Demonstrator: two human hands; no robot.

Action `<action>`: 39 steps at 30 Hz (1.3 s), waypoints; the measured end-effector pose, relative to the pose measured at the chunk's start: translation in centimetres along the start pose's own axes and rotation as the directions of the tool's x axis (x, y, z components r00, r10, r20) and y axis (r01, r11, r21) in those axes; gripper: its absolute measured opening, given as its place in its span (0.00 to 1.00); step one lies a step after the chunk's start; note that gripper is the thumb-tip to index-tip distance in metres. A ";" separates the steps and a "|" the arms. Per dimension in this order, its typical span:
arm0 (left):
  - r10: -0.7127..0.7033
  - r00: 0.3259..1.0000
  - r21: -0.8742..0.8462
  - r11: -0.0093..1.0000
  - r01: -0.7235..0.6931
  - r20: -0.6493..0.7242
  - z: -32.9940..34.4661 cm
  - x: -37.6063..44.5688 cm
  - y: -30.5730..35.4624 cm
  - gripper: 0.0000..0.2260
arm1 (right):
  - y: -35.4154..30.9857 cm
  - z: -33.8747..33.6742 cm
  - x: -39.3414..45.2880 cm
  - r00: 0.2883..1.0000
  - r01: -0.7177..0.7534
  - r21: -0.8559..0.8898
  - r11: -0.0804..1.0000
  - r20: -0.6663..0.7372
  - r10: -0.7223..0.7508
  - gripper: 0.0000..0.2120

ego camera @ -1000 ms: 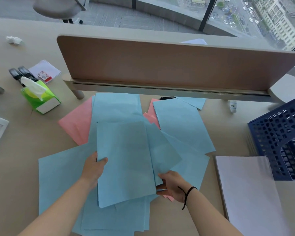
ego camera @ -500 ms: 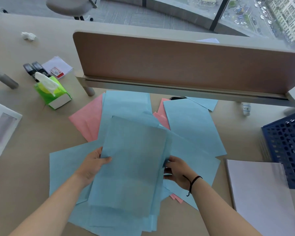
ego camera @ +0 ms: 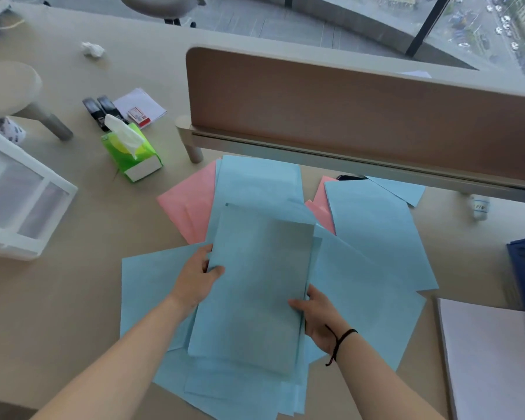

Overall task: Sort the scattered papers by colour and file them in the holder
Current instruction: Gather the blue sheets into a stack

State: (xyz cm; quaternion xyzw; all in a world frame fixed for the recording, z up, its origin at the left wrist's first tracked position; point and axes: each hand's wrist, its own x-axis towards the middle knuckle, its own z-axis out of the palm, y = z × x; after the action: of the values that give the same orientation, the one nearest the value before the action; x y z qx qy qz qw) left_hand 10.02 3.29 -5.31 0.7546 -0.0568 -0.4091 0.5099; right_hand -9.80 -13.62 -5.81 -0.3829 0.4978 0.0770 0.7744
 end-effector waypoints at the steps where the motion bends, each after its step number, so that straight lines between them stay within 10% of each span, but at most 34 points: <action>1: 0.035 0.998 0.095 0.995 -0.030 -0.045 -0.7 0.5 -0.1 0.18 | 0.1 0.0 0.2 0.998 0.000 -0.041 0.999 -0.070 -0.002 0.17; 5: 0.126 0.984 0.684 0.729 -0.007 -0.124 -5.5 3.0 -1.0 0.35 | 0.4 -1.2 0.4 0.960 0.026 -0.037 0.999 -0.278 -0.035 0.18; 11: -0.011 0.991 0.897 0.423 0.129 -0.137 -8.0 3.5 -0.5 0.37 | 0.3 -4.5 -1.0 0.931 0.029 0.166 0.986 -0.363 0.033 0.17; 17: -0.112 0.993 0.790 0.604 0.100 -0.040 -6.8 1.8 -1.1 0.04 | 0.7 -5.9 -1.6 0.920 0.018 0.227 0.974 -0.384 0.073 0.17; 24: -0.267 0.962 0.432 0.861 0.268 -0.064 -4.8 -1.7 -4.3 0.12 | 2.4 -6.5 -3.0 0.916 -0.024 0.240 0.971 -0.383 0.117 0.17; 34: -0.356 0.927 -0.055 0.934 0.352 -0.114 -2.2 -5.0 -6.1 0.10 | 2.8 -8.2 -4.5 0.950 -0.058 0.067 0.996 -0.304 0.075 0.15; 39: -0.382 0.924 0.135 0.916 0.377 0.010 -2.7 -6.3 -5.5 0.08 | 2.5 -8.7 -4.9 0.975 -0.074 -0.065 0.995 -0.216 0.058 0.17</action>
State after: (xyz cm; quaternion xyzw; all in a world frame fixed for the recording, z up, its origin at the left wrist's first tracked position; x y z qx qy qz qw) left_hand 5.85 10.98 -5.87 0.7755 0.0549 -0.5090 0.3695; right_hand -19.62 -16.43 -4.83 -0.4001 0.5877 0.0791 0.6988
